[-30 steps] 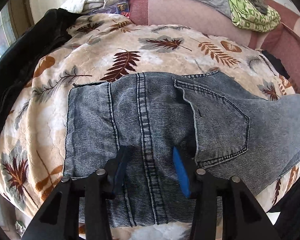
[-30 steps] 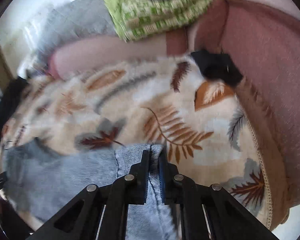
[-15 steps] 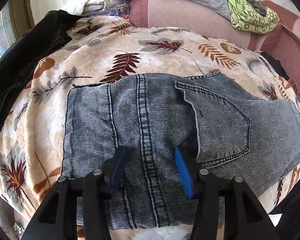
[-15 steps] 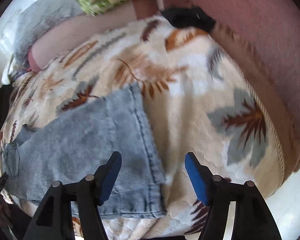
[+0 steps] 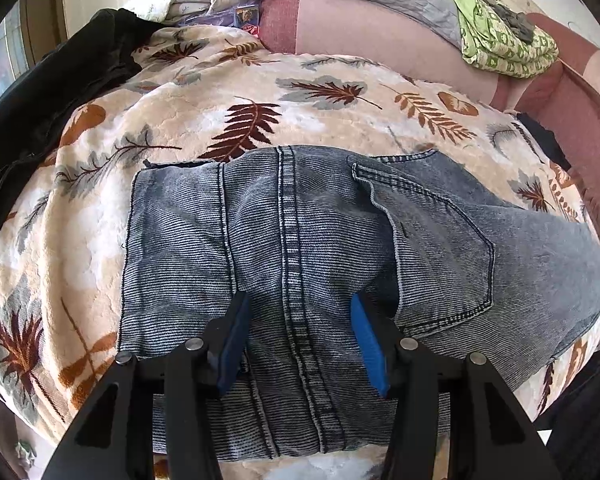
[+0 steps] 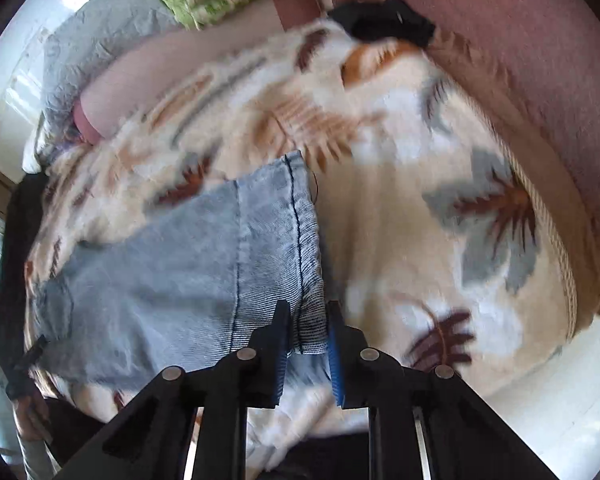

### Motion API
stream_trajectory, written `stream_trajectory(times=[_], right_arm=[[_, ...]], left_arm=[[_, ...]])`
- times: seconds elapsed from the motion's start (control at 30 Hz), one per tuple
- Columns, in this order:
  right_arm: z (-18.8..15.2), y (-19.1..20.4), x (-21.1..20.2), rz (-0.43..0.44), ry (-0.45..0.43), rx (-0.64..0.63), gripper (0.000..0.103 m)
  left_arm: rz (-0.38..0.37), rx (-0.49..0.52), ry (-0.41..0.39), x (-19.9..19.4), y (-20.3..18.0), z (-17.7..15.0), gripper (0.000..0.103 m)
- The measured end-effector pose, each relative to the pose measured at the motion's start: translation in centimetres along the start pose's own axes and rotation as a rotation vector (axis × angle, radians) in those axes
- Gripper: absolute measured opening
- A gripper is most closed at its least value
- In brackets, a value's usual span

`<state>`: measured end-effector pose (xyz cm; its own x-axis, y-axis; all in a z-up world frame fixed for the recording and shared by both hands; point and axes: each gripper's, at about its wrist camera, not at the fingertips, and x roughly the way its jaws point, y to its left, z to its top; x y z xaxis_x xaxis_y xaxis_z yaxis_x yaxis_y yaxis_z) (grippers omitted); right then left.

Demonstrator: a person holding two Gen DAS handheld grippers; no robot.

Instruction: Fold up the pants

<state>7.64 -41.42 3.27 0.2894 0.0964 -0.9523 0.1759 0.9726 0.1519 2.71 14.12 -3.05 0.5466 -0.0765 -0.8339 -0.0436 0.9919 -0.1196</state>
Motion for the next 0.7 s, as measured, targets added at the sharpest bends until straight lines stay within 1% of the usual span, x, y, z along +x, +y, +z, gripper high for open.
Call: stream_trajectory(times=[0.03, 0.07, 0.1, 0.13, 0.17, 0.23, 0.27, 0.3, 0.33, 0.4, 0.43, 0.47, 0.5, 0.53, 0.57, 0.63, 0.7], right_arm=[[-0.5, -0.4, 1.7, -0.014, 0.058, -0.011, 0.021], [-0.9, -0.8, 2.4, -0.015, 0.040, -0.019, 0.030], [-1.0, -0.7, 2.0, -0.029, 0.023, -0.020, 0.035], [-0.9, -0.4, 1.1, -0.058, 0.006, -0.025, 0.044], [-0.7, 0.2, -0.4, -0.089, -0.045, -0.041, 0.051], [-0.5, 1.7, -2.7, -0.148, -0.124, -0.083, 0.057], [-0.3, 3.1, -4.2, -0.141, -0.173, -0.112, 0.059], [-0.3, 4.0, -4.8, -0.107, -0.189, -0.123, 0.061], [-0.2, 5.0, -5.3, -0.051, -0.197, -0.131, 0.062], [-0.2, 7.0, -4.8, 0.076, -0.172, -0.152, 0.064], [-0.4, 8.0, -3.4, 0.118, -0.135, -0.161, 0.065], [-0.7, 8.4, -2.0, 0.119, -0.098, -0.165, 0.066], [-1.1, 8.7, 0.6, 0.089, -0.007, -0.177, 0.067], [-1.6, 8.8, 3.3, 0.038, 0.110, -0.193, 0.066], [-2.1, 9.2, 4.2, 0.007, 0.125, -0.240, 0.064], [-1.8, 10.7, 2.8, -0.032, 0.103, -0.289, 0.064], [0.0, 12.8, 0.2, 0.004, 0.020, -0.304, 0.064]], left_arm=[[-0.001, -0.002, 0.005, 0.0, 0.0, 0.1, 0.053], [0.004, 0.001, 0.012, 0.0, -0.1, 0.2, 0.053], [0.018, 0.009, 0.017, -0.2, -0.3, 0.4, 0.053], [0.033, 0.013, 0.015, -0.7, -0.5, 0.5, 0.053], [0.038, 0.015, 0.009, -1.0, -0.6, 0.7, 0.053], [0.051, 0.027, -0.029, -2.6, -1.2, 1.1, 0.053], [0.053, 0.034, -0.047, -3.2, -1.4, 1.4, 0.053], [0.049, 0.043, -0.073, -4.0, -1.8, 1.6, 0.057], [0.044, 0.049, -0.084, -4.4, -2.1, 1.8, 0.063], [0.048, 0.070, -0.092, -4.3, -2.7, 1.8, 0.067], [0.076, 0.085, -0.076, -3.7, -2.8, 1.7, 0.068], [0.130, 0.100, -0.035, -2.6, -2.8, 1.5, 0.068], [0.201, 0.113, 0.067, -0.4, -2.3, 0.8, 0.069], [0.184, 0.098, 0.110, 0.7, -1.5, 0.3, 0.072], [0.167, 0.075, 0.086, 0.4, -1.0, 0.2, 0.075], [0.187, 0.048, 0.072, -0.9, -0.4, 0.6, 0.075], [0.165, 0.041, -0.025, -3.0, -0.6, 1.3, 0.075]])
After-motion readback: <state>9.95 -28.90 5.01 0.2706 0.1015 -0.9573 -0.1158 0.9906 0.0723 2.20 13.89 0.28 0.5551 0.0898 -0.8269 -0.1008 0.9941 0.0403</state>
